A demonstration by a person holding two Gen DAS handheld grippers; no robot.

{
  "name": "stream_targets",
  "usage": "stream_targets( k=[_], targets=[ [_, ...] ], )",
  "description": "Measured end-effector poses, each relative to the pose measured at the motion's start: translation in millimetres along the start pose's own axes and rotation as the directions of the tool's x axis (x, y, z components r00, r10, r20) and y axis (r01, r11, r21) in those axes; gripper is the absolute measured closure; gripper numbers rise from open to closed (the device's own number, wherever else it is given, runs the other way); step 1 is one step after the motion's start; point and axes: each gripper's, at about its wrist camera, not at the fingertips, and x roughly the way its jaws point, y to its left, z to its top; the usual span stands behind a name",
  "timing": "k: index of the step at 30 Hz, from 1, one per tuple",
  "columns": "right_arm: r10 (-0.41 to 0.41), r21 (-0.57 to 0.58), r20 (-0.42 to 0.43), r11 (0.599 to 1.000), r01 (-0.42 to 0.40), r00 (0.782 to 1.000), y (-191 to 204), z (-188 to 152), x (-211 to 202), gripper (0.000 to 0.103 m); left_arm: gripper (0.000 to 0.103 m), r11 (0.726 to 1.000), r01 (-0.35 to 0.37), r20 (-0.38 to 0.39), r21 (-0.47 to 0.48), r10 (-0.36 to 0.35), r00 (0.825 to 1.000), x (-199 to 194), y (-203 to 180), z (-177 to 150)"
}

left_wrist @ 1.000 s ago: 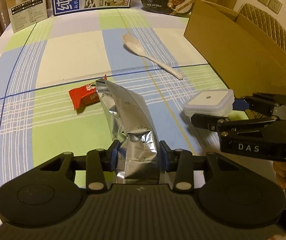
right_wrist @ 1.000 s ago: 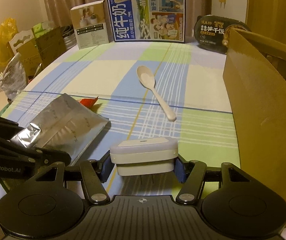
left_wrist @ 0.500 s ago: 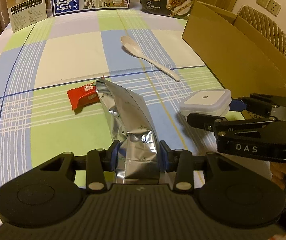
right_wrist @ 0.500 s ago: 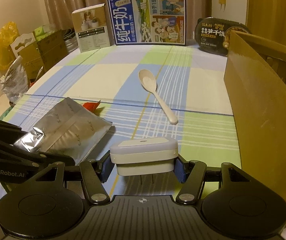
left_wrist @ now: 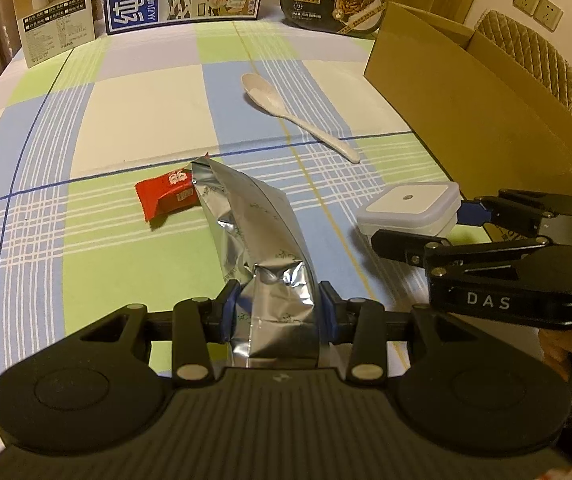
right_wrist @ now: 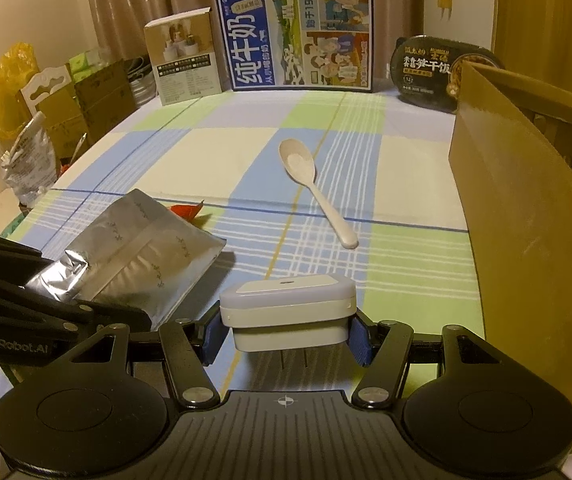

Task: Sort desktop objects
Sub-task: 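Lift the foil pouch with the left tool while the right holds the white box, then carry the foil pouch and white lidded box over the cardboard box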

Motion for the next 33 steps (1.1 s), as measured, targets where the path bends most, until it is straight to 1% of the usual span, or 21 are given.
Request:
stream_targets(
  k=[4, 7, 11, 15, 22, 26, 33],
  targets=[
    [0.001, 0.010, 0.007, 1.000, -0.001, 1.000, 1.0, 0.4, -4.5, 0.045, 0.067, 1.000, 0.003, 0.017, -0.003, -0.003, 1.000, -6.1, -1.6, 0.6],
    [-0.006, 0.037, 0.030, 0.999, 0.005, 1.000, 0.2, 2.3, -15.9, 0.045, 0.067, 1.000, 0.003, 0.032, 0.001, -0.003, 0.999, -14.4, -3.2, -1.2],
    [-0.001, 0.052, 0.053, 0.999, -0.002, 0.999, 6.8, 1.2, -37.4, 0.045, 0.067, 1.000, -0.010, 0.056, -0.001, 0.010, 0.998, -29.0, -6.4, -4.1],
    [-0.006, 0.058, 0.080, 0.998, 0.001, 0.997, 12.7, -0.3, -62.5, 0.045, 0.067, 0.999, -0.006, 0.077, -0.037, 0.009, 0.997, -45.2, -14.0, -12.4],
    [-0.014, 0.110, 0.133, 0.994, -0.001, 0.991, 8.6, -2.4, -112.9, 0.045, 0.067, 0.995, 0.003, 0.119, -0.096, 0.008, 0.993, -79.0, -34.6, -29.1],
    [-0.017, 0.126, 0.169, 0.992, -0.005, 0.985, 8.1, -0.1, -139.4, 0.045, 0.067, 0.996, 0.010, 0.142, -0.094, 0.004, 0.990, -98.9, -52.9, -31.5],
    [-0.029, 0.125, 0.198, 0.992, 0.004, 0.980, 3.3, -1.7, -170.5, 0.045, 0.067, 0.997, 0.026, 0.188, -0.074, -0.011, 0.982, -129.6, -84.3, -30.8]
  ],
)
